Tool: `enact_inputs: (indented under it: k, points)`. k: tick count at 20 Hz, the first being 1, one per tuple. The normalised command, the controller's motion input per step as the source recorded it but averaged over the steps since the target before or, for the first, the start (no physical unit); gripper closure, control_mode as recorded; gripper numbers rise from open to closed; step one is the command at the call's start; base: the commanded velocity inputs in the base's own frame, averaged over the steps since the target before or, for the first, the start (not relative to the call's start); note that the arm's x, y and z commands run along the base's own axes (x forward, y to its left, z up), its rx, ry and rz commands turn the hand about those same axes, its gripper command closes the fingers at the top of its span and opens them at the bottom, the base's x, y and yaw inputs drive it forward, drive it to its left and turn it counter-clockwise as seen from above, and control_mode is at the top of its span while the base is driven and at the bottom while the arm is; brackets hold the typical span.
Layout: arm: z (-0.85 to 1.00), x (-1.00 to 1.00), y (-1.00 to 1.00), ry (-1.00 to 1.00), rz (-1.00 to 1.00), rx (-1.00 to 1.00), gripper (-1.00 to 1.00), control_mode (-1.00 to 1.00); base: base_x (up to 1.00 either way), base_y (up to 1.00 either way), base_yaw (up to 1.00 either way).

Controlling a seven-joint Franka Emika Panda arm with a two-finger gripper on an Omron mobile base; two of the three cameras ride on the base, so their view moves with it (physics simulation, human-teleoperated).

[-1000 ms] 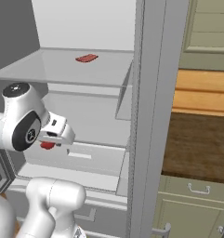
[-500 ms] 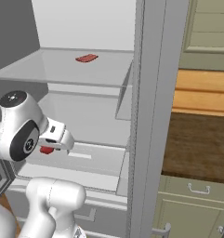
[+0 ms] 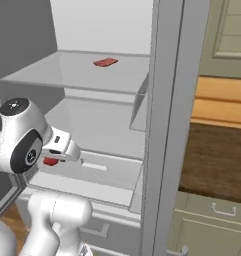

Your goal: Take the strawberry from the fridge and place it on top of the pancake, located on the dining counter.

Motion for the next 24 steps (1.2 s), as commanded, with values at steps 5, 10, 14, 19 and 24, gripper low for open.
enact_inputs:
  k: [5,10,14,19,24]
  points:
    - [0.0,0.0,0.0,0.0,0.0,0.0,1.0,1.0,-0.37,0.38,0.48]
    - [0.0,0.0,0.0,0.0,0.0,0.0,1.0,1.0,-0.62,0.25,0.63]
    - [0.0,0.0,0.0,0.0,0.0,0.0,1.0,1.0,-0.41,0.0,0.79]
    - [0.0,0.0,0.0,0.0,0.0,0.0,1.0,1.0,-0.27,0.0,0.91]
    - [0.0,0.0,0.0,0.0,0.0,0.0,1.0,1.0,-0.41,0.17,0.89]
